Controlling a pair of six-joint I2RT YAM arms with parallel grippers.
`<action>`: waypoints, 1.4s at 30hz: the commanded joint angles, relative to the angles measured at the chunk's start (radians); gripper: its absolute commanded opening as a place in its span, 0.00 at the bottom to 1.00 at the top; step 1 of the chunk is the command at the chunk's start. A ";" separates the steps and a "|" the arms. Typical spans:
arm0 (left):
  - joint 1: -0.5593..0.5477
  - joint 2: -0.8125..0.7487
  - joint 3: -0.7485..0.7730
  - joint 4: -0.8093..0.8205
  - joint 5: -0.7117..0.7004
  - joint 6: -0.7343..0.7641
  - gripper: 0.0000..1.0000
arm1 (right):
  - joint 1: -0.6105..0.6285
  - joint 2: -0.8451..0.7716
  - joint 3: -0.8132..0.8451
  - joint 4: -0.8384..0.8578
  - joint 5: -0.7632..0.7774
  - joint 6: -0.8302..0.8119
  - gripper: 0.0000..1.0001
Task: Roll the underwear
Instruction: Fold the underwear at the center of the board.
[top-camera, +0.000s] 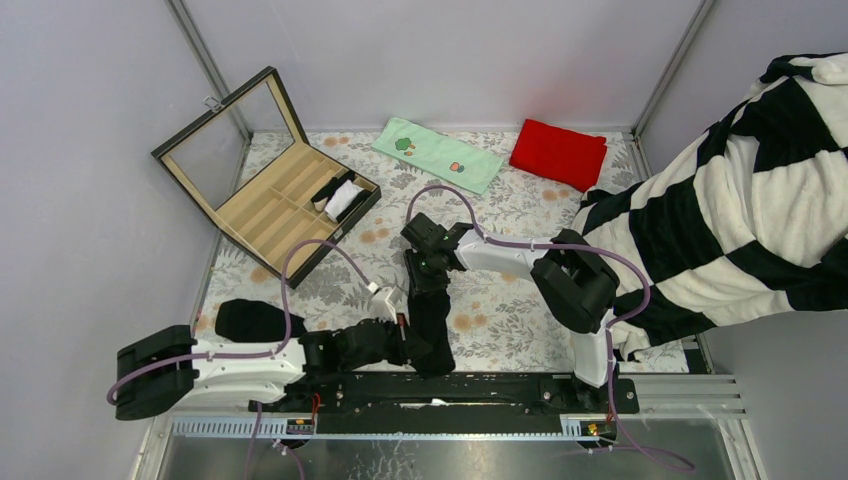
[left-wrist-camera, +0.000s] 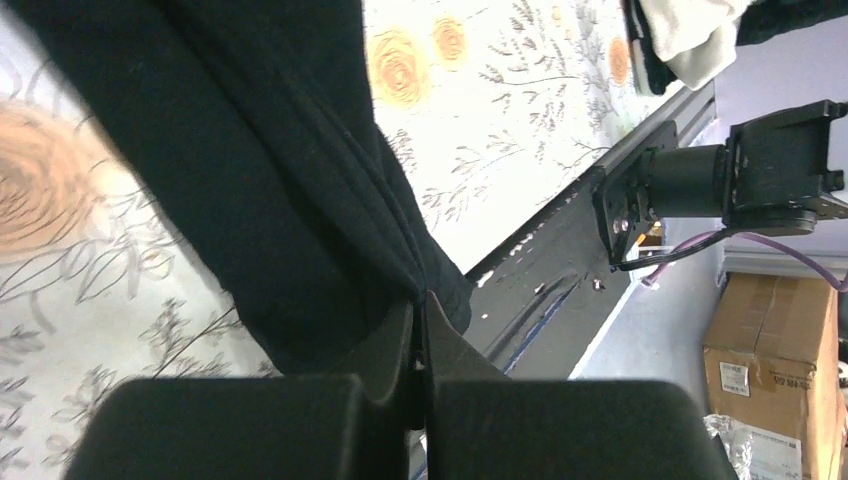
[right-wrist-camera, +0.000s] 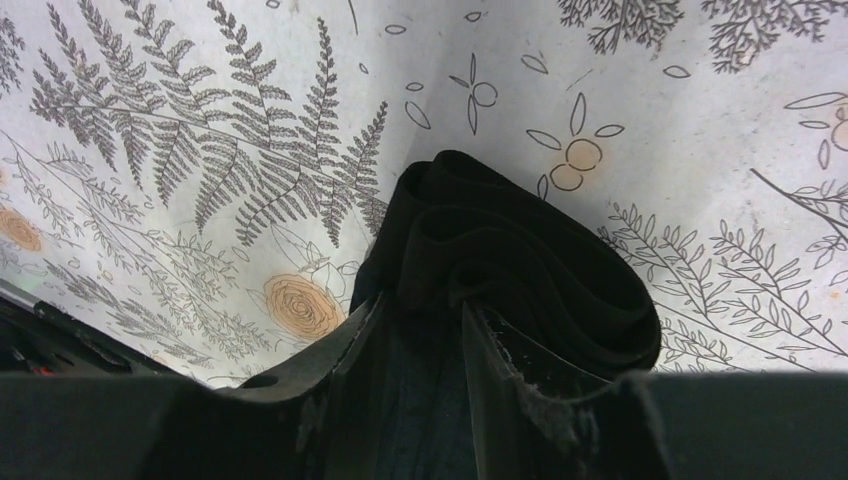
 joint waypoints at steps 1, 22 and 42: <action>-0.012 -0.070 -0.044 -0.099 -0.032 -0.047 0.00 | -0.001 0.051 -0.021 0.012 0.187 0.037 0.42; -0.010 -0.201 0.020 -0.418 -0.237 -0.100 0.00 | -0.039 0.064 -0.037 -0.009 0.386 0.163 0.53; -0.010 -0.282 0.196 -0.802 -0.459 -0.162 0.41 | -0.039 0.015 -0.022 -0.007 0.330 0.149 0.67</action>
